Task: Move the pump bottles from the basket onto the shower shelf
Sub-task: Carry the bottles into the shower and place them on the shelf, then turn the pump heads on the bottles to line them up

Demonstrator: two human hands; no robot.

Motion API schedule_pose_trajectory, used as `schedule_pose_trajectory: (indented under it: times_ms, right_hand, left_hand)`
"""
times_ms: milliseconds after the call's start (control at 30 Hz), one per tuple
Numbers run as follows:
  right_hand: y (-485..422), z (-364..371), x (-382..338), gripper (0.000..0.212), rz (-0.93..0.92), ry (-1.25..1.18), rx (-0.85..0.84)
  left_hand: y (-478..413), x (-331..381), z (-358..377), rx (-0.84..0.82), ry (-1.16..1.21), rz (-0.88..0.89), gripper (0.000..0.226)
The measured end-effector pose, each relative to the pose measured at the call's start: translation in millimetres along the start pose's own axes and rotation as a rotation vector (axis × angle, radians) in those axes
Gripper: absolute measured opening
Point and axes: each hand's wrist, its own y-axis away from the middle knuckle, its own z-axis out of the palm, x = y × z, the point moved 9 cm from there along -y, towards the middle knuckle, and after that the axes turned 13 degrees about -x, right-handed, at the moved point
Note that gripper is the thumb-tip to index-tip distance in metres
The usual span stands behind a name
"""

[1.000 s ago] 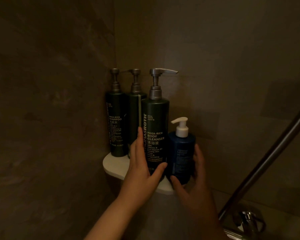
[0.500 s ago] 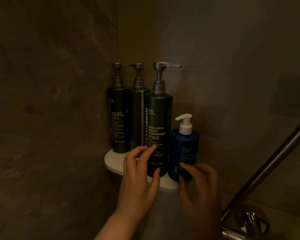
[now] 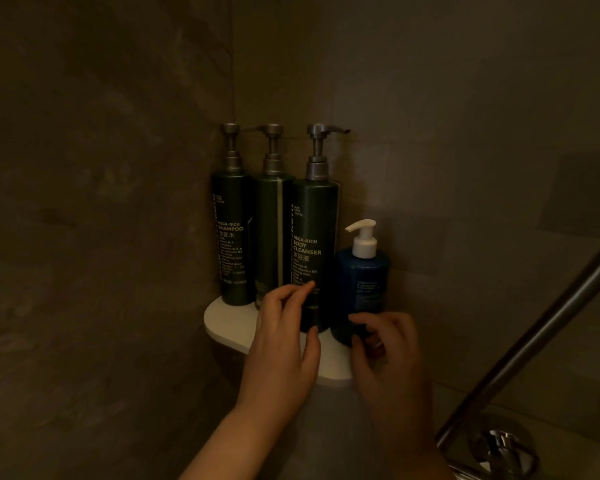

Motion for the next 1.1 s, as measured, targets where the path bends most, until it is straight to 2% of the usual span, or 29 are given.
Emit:
schedule_pose_trajectory:
  times_ms: [333, 467, 833, 1100]
  right_hand:
    - [-3.3, 2.3, 5.4, 0.028, 0.009, -0.062, -0.030]
    - [-2.9, -0.7, -1.1, 0.029, -0.017, -0.014, -0.050]
    - [-34.6, -13.9, -82.8, 0.021, -0.330, 0.076, -0.065]
    - [-85.4, -6.2, -157.1, 0.024, -0.532, 0.300, -0.131]
  left_hand:
    - [0.8, -3.0, 1.0, -0.027, 0.002, -0.021, 0.059]
    - [4.4, -6.6, -6.6, -0.014, 0.022, -0.027, 0.058]
    - [4.8, -39.4, -61.1, 0.195, -0.010, -0.136, 0.064]
    - [-13.8, -70.4, -67.3, 0.169, 0.011, -0.199, 0.075]
